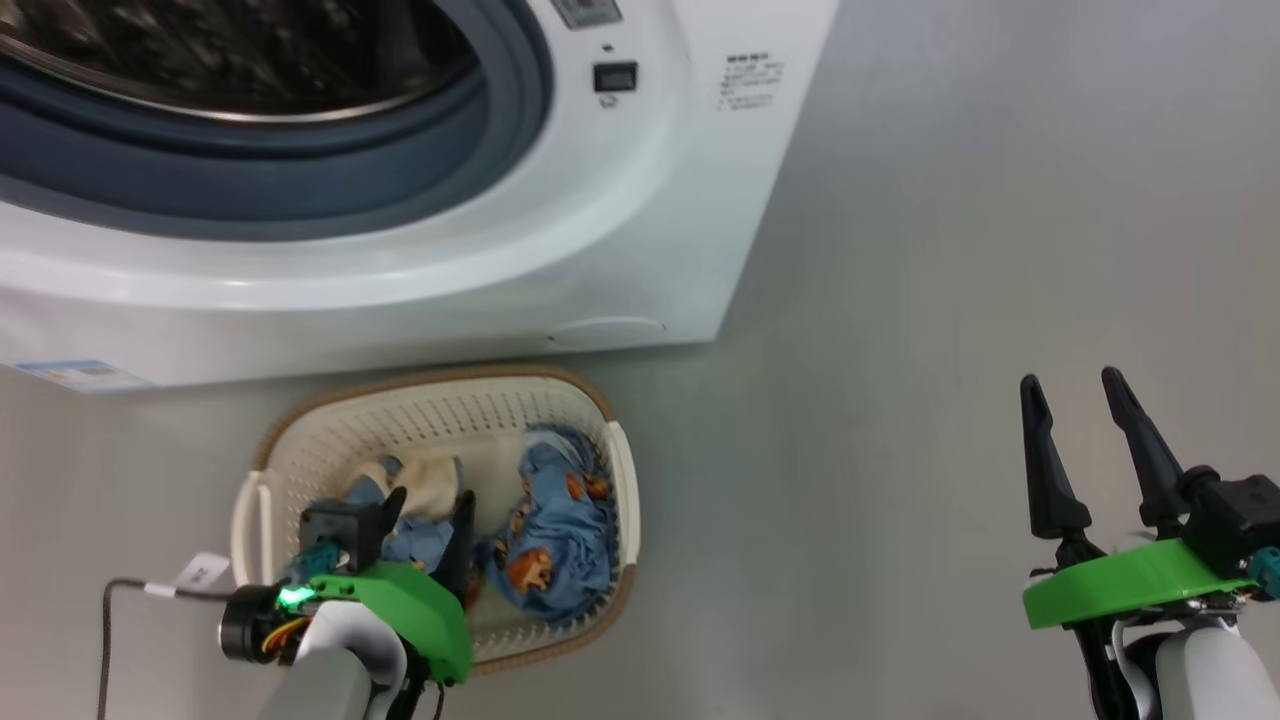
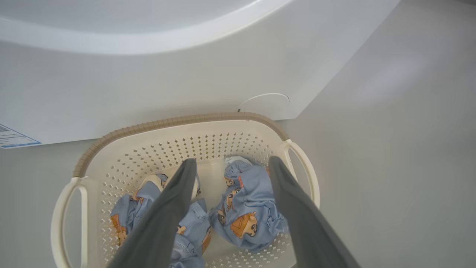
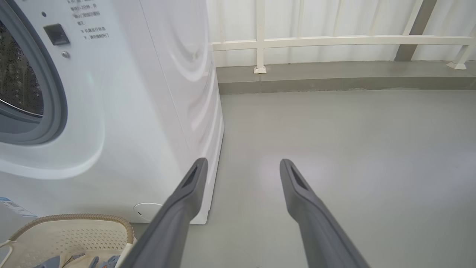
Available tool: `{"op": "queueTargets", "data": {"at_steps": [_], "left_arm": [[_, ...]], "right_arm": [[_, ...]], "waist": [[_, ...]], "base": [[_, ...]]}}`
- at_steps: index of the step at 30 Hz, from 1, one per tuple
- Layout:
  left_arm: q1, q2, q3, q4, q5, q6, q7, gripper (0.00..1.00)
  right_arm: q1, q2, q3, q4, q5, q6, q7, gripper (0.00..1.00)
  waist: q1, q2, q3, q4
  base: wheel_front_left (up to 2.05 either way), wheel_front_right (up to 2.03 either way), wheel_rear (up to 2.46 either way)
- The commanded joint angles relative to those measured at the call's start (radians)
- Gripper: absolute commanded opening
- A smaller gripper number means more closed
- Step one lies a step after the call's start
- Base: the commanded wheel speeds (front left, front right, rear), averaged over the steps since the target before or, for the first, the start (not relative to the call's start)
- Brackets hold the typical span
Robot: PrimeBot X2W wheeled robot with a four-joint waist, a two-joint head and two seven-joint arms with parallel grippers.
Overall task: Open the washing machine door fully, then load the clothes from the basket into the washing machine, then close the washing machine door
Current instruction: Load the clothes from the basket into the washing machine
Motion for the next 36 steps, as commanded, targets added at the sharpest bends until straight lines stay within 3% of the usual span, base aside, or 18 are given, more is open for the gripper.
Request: {"op": "queueTargets", "data": {"at_steps": [1,11,22,36], "left_arm": [[-0.024,0.026,0.015,0.008,0.000,-0.004,0.003,1.00],[-0.215,0.074,-0.158,0.273,-0.056,-0.015,0.048,1.00],[-0.350,0.155,-0.336,0.379,-0.160,-0.015,0.123,1.00],[-0.472,0.237,-0.446,0.434,-0.294,-0.015,0.229,1.00]], "right_arm": [[-0.018,-0.009,0.029,-0.026,-0.002,0.002,-0.009,1.00],[-0.081,0.000,0.060,-0.023,0.015,0.002,-0.027,1.00],[-0.130,0.012,0.100,-0.036,0.042,0.002,-0.031,1.00],[-0.167,0.014,0.149,-0.048,0.116,0.002,-0.031,1.00]], "waist": [[0.0000,0.0000,0.101,-0.068],[0.0000,0.0000,0.267,-0.150],[0.0000,0.0000,0.397,-0.244],[0.0000,0.0000,0.514,-0.331]], "base": [[0.00,0.00,0.00],[0.00,0.00,0.00],[0.00,0.00,0.00],[0.00,0.00,0.00]]}}
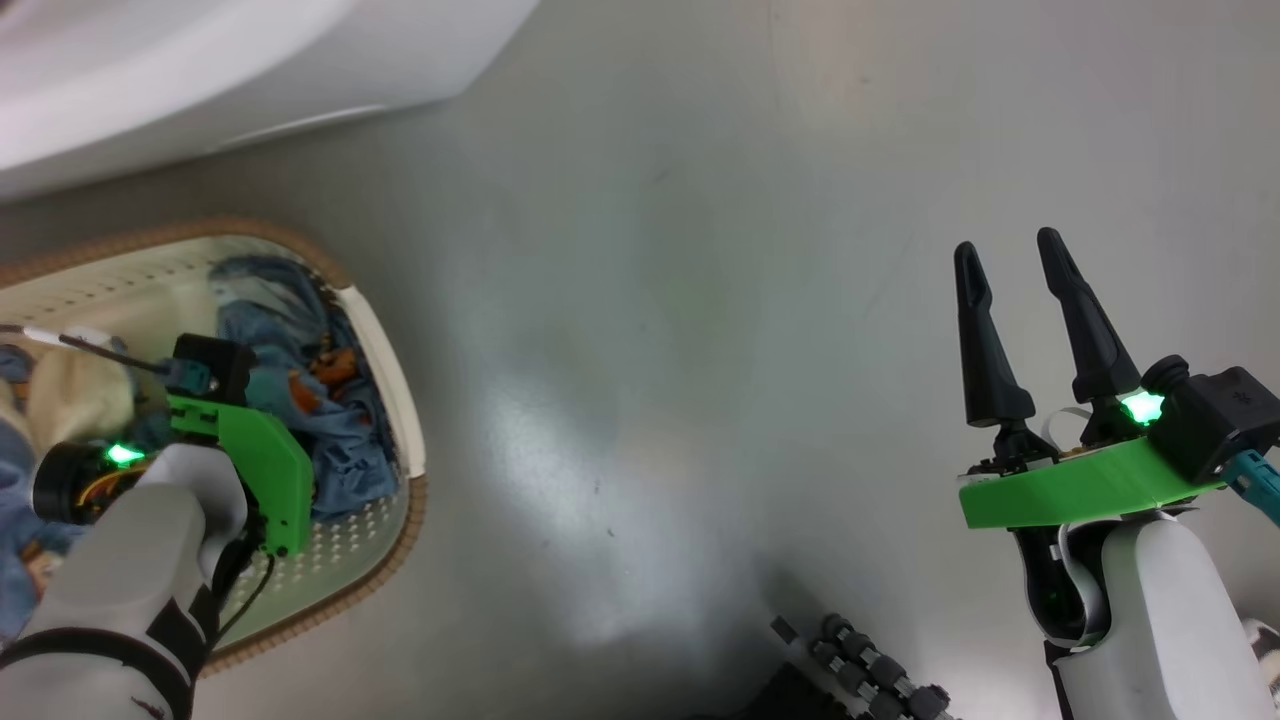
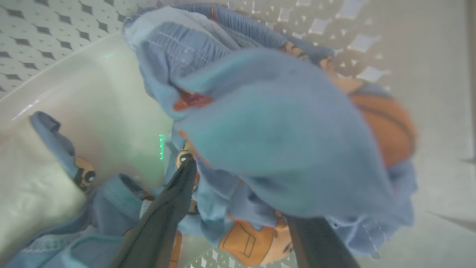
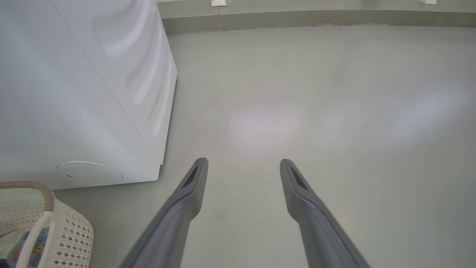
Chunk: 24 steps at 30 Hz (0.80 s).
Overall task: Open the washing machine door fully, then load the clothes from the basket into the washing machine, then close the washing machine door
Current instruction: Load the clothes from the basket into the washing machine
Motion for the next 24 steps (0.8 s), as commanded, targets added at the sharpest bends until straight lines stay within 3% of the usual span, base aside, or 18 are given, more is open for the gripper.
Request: {"op": "queueTargets", "data": {"at_steps": [1,17,18,19,24], "left_arm": [[-0.007,0.027,-0.001,0.003,-0.021,-0.002,0.013,1.00],[-0.109,-0.018,-0.044,0.081,-0.109,-0.002,0.043,1.00],[-0.113,-0.020,-0.046,0.087,-0.110,-0.002,0.042,0.35],[-0.116,-0.021,-0.049,0.093,-0.109,-0.002,0.039,0.00],[-0.118,-0.019,-0.062,0.115,-0.105,-0.002,0.030,0.00]], "right_arm": [[0.018,-0.004,0.024,-0.023,0.015,0.002,-0.005,1.00],[0.031,-0.004,0.018,-0.039,0.010,0.002,-0.005,1.00],[0.031,-0.004,0.018,-0.039,0.009,0.002,-0.005,1.00],[0.030,-0.004,0.019,-0.038,0.009,0.002,-0.005,1.00],[0.023,-0.004,0.023,-0.036,0.008,0.002,-0.005,1.00]], "waist": [[0.0000,-0.0001,0.047,-0.041],[0.0000,-0.0001,0.083,-0.029],[0.0000,-0.0001,0.084,-0.028],[0.0000,-0.0001,0.084,-0.028],[0.0000,-0.0001,0.082,-0.026]], "base": [[0.00,0.00,0.00],[0.00,0.00,0.00],[0.00,0.00,0.00],[0.00,0.00,0.00],[0.00,0.00,0.00]]}}
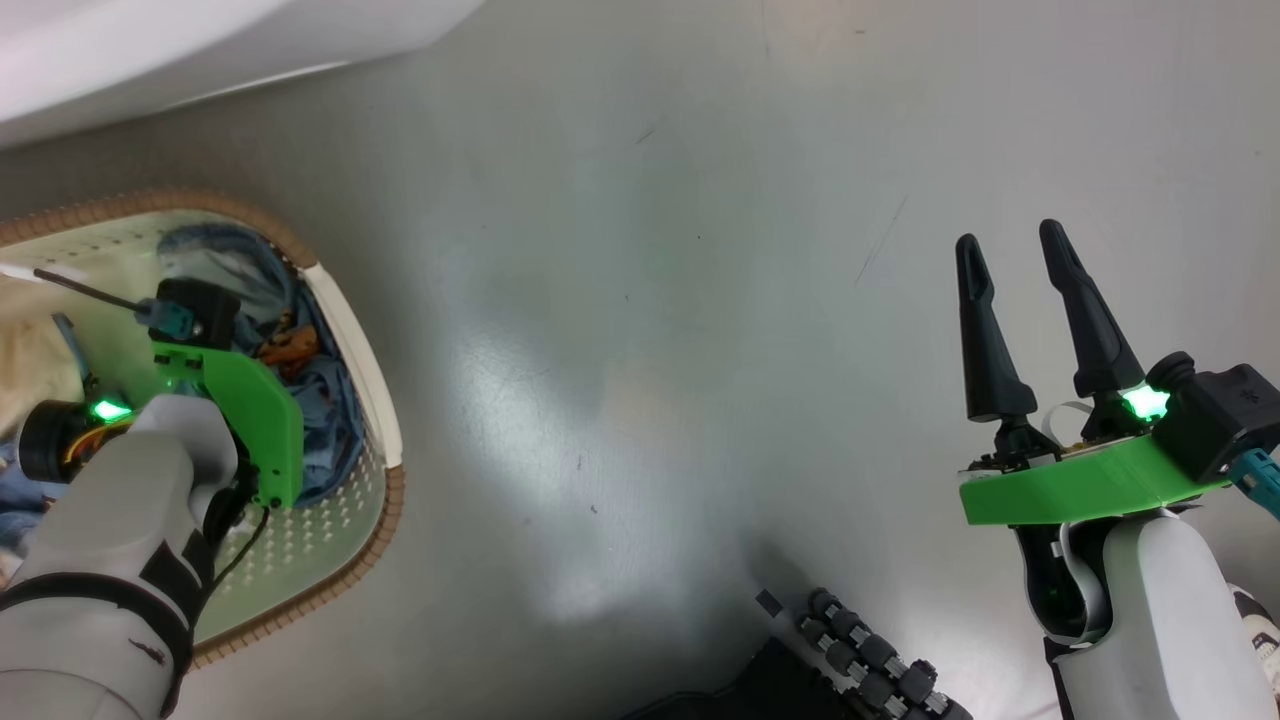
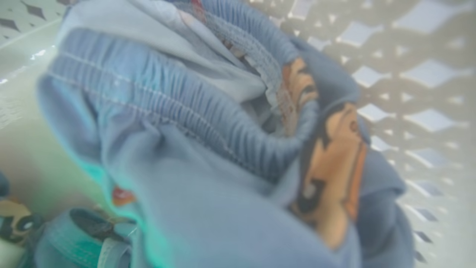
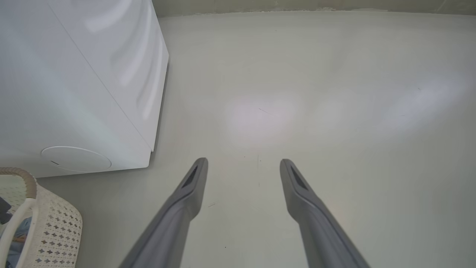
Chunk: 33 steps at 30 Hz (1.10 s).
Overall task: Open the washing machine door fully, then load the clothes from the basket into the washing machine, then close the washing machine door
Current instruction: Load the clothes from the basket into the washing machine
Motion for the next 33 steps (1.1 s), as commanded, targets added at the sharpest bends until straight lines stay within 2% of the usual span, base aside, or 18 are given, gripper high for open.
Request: {"op": "queueTargets", "data": {"at_steps": [1,10,25,33], "left_arm": [[0.005,0.016,0.011,0.003,-0.008,-0.002,-0.009,0.00],[0.040,0.021,0.004,0.000,-0.040,-0.002,-0.063,0.00],[0.168,-0.020,-0.018,-0.025,-0.120,-0.002,-0.143,0.00],[0.249,-0.038,-0.020,-0.043,-0.162,-0.002,-0.236,0.00]], "right_arm": [[0.020,-0.008,0.021,-0.018,0.002,0.002,-0.005,1.00],[-0.017,-0.008,0.035,0.001,0.000,0.002,-0.005,1.00],[-0.007,-0.008,0.012,0.035,-0.059,0.002,-0.005,1.00],[0.017,-0.008,0.001,0.060,-0.087,0.002,-0.005,1.00]], "waist": [[0.0000,-0.0001,-0.002,0.000],[0.0000,-0.0001,-0.054,0.010],[0.0000,-0.0001,-0.265,0.102],[0.0000,-0.0001,-0.394,0.167]], "base": [[0.00,0.00,0.00],[0.00,0.00,0.00],[0.00,0.00,0.00],[0.00,0.00,0.00]]}}
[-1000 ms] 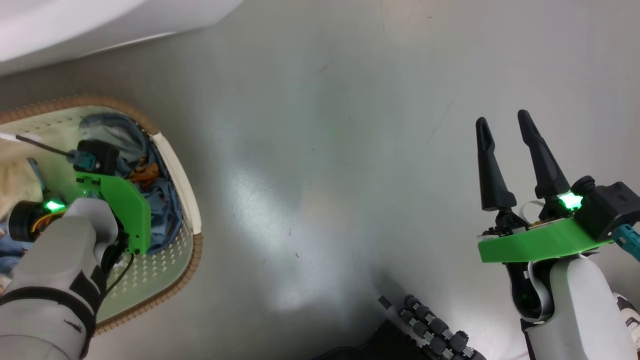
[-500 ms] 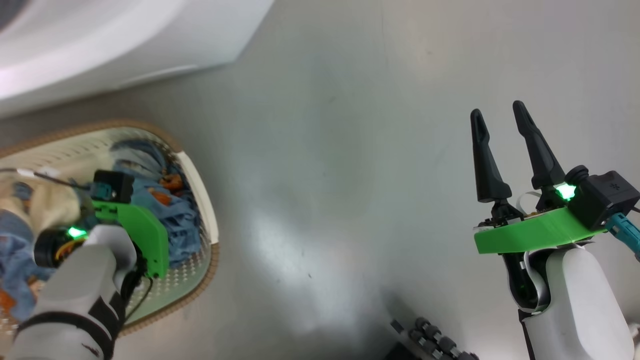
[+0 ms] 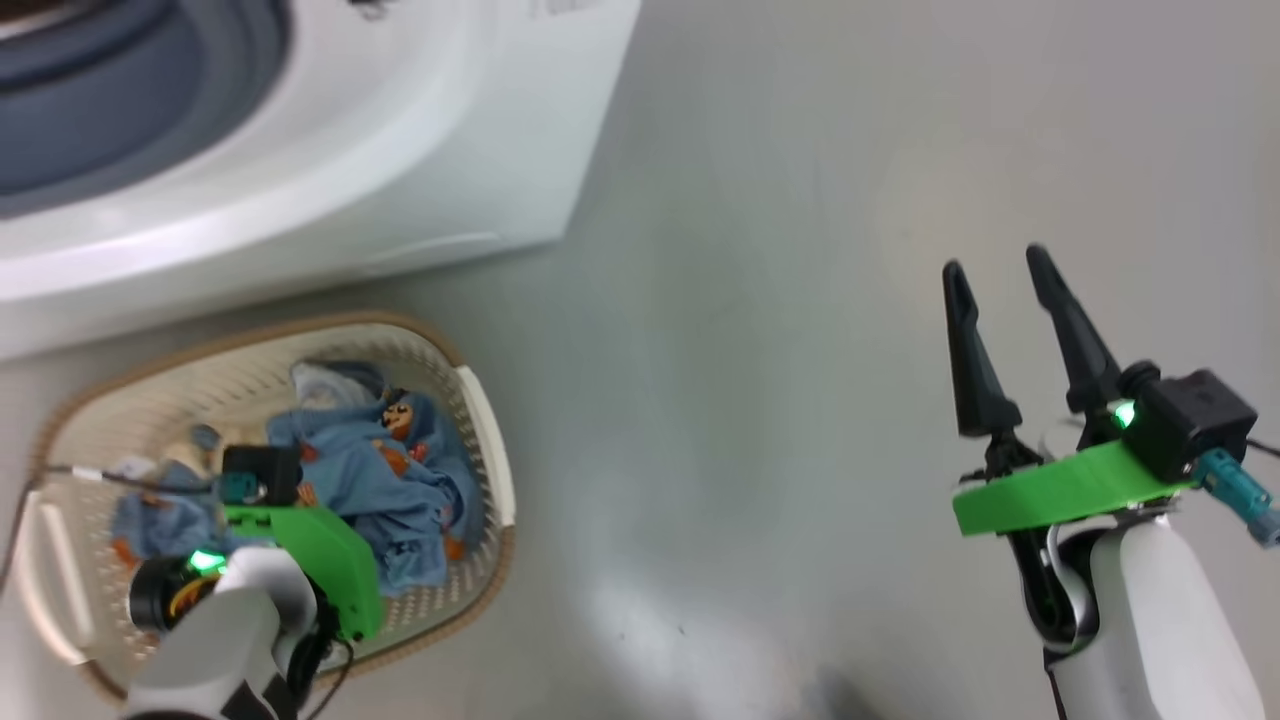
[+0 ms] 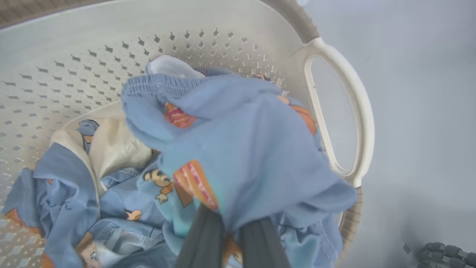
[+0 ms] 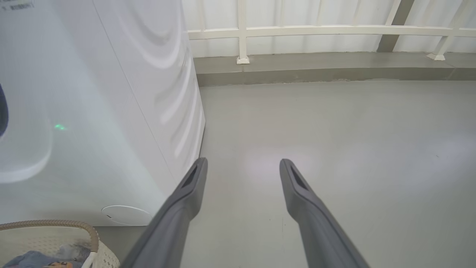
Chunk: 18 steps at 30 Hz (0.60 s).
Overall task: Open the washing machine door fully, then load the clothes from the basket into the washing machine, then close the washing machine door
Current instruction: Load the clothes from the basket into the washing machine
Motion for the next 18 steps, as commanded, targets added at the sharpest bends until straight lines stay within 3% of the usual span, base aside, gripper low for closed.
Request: {"op": "queueTargets", "data": {"at_steps": [1,9,18], "left_arm": [[0.029,0.018,0.016,-0.011,-0.007,-0.002,-0.017,0.00],[0.102,0.028,0.033,-0.073,-0.024,-0.002,-0.073,0.00],[0.209,0.057,0.198,-0.282,0.073,0.034,-0.075,0.00]], "right_arm": [[0.036,-0.006,0.014,-0.014,-0.010,0.002,-0.005,1.00],[0.081,-0.006,0.003,0.009,-0.033,0.002,-0.005,1.00],[0.126,-0.009,-0.017,0.024,-0.044,0.002,-0.005,1.00]], "waist": [[0.0000,0.0000,-0.088,0.065],[0.0000,0.0000,-0.217,0.138],[0.0000,0.0000,-0.318,0.201]], "base": [[0.00,0.00,0.00],[0.00,0.00,0.00],[0.00,0.00,0.00]]}}
